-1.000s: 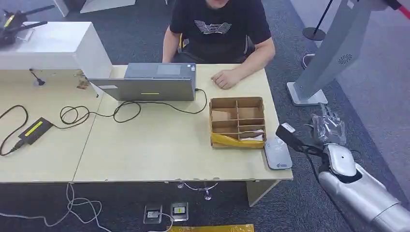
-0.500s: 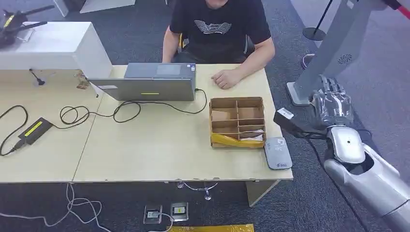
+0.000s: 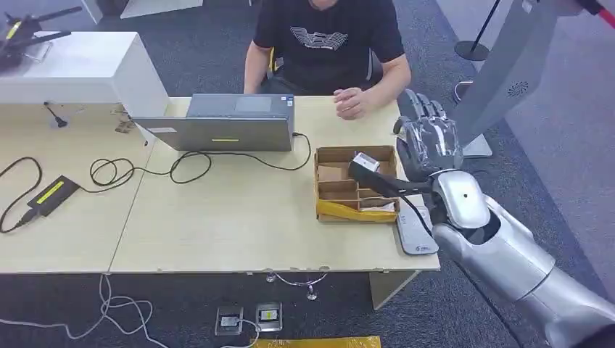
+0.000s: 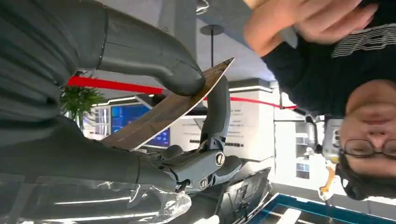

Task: Pass the card to the sensor for recognition and then transmit it.

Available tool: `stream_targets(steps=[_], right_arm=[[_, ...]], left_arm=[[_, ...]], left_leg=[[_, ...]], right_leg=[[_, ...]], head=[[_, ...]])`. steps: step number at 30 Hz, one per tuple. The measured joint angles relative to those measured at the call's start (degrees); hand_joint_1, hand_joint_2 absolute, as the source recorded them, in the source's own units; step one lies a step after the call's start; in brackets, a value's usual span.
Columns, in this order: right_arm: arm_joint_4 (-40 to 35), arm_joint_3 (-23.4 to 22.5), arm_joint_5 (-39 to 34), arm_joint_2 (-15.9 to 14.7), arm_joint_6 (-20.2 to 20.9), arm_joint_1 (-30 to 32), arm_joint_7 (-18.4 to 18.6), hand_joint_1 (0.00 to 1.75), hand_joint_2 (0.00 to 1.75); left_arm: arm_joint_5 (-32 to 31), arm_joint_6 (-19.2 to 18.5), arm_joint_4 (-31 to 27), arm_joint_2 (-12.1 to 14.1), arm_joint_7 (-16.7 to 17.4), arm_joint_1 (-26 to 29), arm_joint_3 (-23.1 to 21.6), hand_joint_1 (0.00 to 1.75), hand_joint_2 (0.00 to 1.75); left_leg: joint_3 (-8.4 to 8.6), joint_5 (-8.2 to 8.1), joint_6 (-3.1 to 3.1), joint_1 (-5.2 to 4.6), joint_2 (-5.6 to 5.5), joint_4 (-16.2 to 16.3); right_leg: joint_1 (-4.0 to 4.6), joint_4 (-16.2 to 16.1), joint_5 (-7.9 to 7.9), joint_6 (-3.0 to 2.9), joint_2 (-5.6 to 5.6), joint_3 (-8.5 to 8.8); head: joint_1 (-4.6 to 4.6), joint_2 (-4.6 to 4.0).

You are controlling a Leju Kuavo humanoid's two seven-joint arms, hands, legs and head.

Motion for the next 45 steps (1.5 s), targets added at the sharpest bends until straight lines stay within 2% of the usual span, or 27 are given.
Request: stream_targets(steps=[7, 14, 23, 24, 25, 26, 32, 39, 42, 45], right_arm=[[4.5, 1.7, -1.5, 5.1, -2.8, -1.4, -3.9, 1.75, 1.75], [10.4, 3.0, -2.2, 9.7, -3.4, -3.6, -5.2, 1.75, 1.75], [14.0, 3.5, -2.6, 12.2, -3.6, -4.3, -4.9, 1.75, 1.75], [14.1, 3.5, -2.6, 12.2, -3.6, -4.3, -4.6, 1.45, 1.75], [14.3, 3.5, -2.4, 12.2, -3.6, -4.3, -4.1, 0.12, 1.75], [14.4, 3.5, -2.2, 12.2, -3.5, -4.3, -3.7, 0.0, 1.75], [14.6, 3.3, 1.1, 11.8, -3.7, -3.5, -0.9, 0.0, 1.75], [13.8, 2.6, 2.6, 10.9, -2.7, -1.6, 0.3, 0.0, 1.75], [12.6, 1.9, 0.8, 10.3, -0.4, -0.7, 0.3, 0.0, 1.75], [9.6, 0.1, -3.9, 9.2, 2.8, 1.6, 0.0, 0.0, 1.75]], left_arm=[[0.7, 0.6, 0.0, -0.1, -0.2, 0.0, 0.0, 0.0, 0.0], [1.4, 0.8, 0.0, -0.3, -0.2, 0.0, 0.0, 0.0, 0.0], [1.8, 0.8, 0.1, -0.3, -0.8, 0.0, 0.0, 0.0, 0.0], [1.8, 0.8, 0.1, -0.3, -0.9, 0.0, 0.0, 0.0, 0.0], [1.8, 0.8, 0.1, -0.3, -0.9, 0.0, 0.0, 0.0, 0.0], [1.8, 0.8, 0.1, -0.3, -1.0, 0.0, 0.0, 0.0, 0.0], [1.8, 0.8, 0.1, -0.3, -1.0, 0.1, 0.0, 0.0, 0.0], [1.8, 0.8, 0.2, -0.3, -1.0, 0.1, 0.0, 0.0, 0.0], [2.0, 0.8, 0.2, -0.3, -1.0, 0.1, 0.0, 0.0, 0.0], [2.4, 0.8, 0.2, -0.3, -1.0, 0.1, 0.0, 0.0, 0.0]], left_leg=[[-0.01, 0.0, 0.0, 0.02, 0.0, 0.0], [-0.01, 0.02, -0.02, 0.03, -0.01, 0.0], [-0.01, 0.01, -0.02, 0.03, -0.01, 0.0], [-0.01, 0.01, -0.02, 0.03, -0.01, 0.0], [-0.01, 0.01, -0.02, 0.03, -0.01, 0.0], [0.0, 0.01, -0.02, 0.03, 0.0, 0.0], [0.02, 0.01, -0.02, 0.03, 0.04, 0.0], [0.04, 0.01, -0.02, 0.03, 0.08, 0.0], [0.05, 0.01, -0.03, 0.03, 0.09, 0.0], [0.05, 0.01, -0.03, 0.02, 0.08, 0.0]], right_leg=[[0.03, 0.0, 0.0, 0.0, -0.01, -0.01], [0.04, 0.0, 0.0, -0.01, 0.0, -0.01], [0.04, 0.0, 0.0, -0.01, 0.0, -0.04], [0.04, 0.0, 0.0, -0.01, -0.01, -0.04], [0.04, 0.0, 0.0, -0.01, 0.0, -0.05], [0.04, 0.0, 0.0, -0.01, 0.01, -0.05], [0.04, 0.0, 0.01, -0.01, 0.02, -0.06], [0.04, 0.0, 0.03, -0.04, 0.05, -0.08], [0.04, 0.0, 0.03, -0.04, 0.06, -0.06], [0.04, 0.0, 0.03, -0.04, 0.06, -0.08]], head=[[0.0, 0.0], [0.0, 0.0], [-0.02, 0.0], [0.02, 0.0], [0.0, 0.0], [0.02, 0.0], [0.0, 0.0], [0.0, 0.0], [-0.02, 0.02], [0.0, 0.02]])
